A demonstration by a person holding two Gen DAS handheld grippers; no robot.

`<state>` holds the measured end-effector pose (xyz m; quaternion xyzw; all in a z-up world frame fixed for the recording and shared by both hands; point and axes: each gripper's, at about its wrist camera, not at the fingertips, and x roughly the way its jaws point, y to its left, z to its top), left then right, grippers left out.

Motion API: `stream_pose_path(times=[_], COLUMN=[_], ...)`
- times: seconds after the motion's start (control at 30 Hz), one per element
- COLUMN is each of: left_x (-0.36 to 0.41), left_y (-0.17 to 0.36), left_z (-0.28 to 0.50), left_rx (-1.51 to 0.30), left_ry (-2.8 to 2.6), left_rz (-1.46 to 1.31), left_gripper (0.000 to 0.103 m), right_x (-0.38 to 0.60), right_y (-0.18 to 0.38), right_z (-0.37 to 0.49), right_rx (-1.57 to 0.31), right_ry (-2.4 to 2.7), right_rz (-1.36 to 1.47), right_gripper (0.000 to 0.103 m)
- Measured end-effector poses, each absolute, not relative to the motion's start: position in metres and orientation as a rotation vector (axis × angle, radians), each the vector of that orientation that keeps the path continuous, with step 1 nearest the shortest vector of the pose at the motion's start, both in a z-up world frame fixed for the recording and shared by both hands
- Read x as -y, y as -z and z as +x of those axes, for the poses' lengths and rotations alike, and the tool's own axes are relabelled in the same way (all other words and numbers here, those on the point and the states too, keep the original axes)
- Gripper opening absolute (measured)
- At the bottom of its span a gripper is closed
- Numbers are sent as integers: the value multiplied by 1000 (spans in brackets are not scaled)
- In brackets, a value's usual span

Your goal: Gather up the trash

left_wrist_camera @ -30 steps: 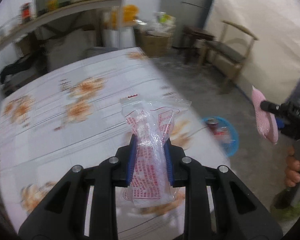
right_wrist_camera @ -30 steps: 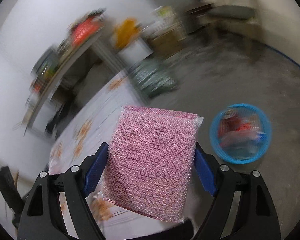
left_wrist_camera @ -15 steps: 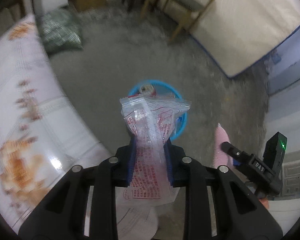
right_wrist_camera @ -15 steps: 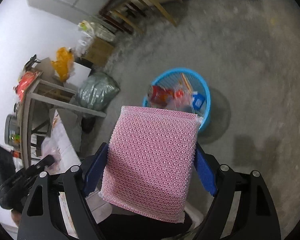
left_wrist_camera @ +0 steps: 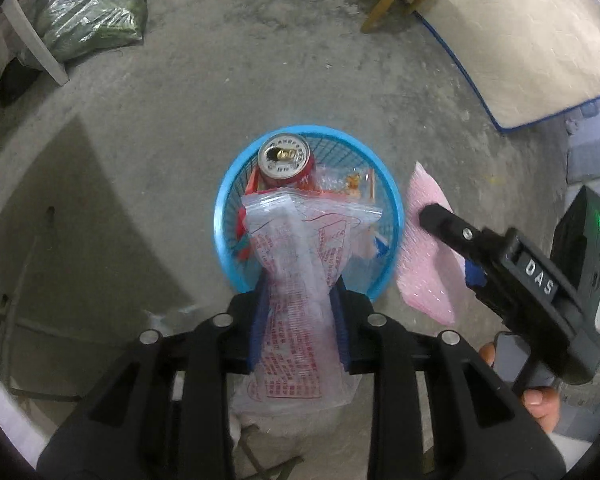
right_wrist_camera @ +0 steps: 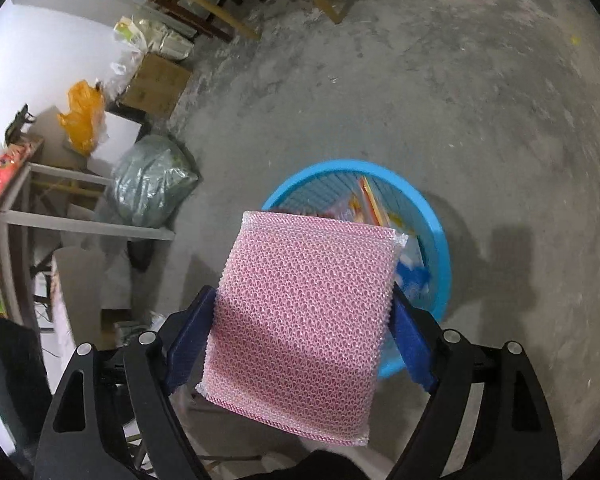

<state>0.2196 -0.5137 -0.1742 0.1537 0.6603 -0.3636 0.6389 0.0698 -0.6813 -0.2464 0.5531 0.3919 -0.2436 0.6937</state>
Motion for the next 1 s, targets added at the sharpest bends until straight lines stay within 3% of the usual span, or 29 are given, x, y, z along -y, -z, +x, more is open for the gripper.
stream_pose_path(times=[0.13, 0.3, 0.57, 0.77, 0.93, 1.0], left_x=[527, 521, 497, 448, 365, 333], left_y=[200, 203, 159, 78, -11, -32], left_z=[223, 233, 232, 209, 157, 143], left_rx=[-1557, -1550, -1495, -1322, -1042, -1006], left_ry=[818, 782, 847, 939, 969, 962], left_rz=[329, 297, 213, 217, 315, 281], left_gripper=[52, 57, 58, 58, 82, 86], right_x=[692, 694, 678, 645, 562, 520], right_y=[273, 303, 283, 205, 102, 66], right_z=[83, 75, 46, 6, -27, -38], right_rx=[-883, -878, -814, -706, -676, -667], right_ry=[584, 621, 598, 550, 533, 531], right_rz=[1206, 1301, 1276, 1121, 783, 630], right_gripper=[87, 88, 87, 87, 94, 96])
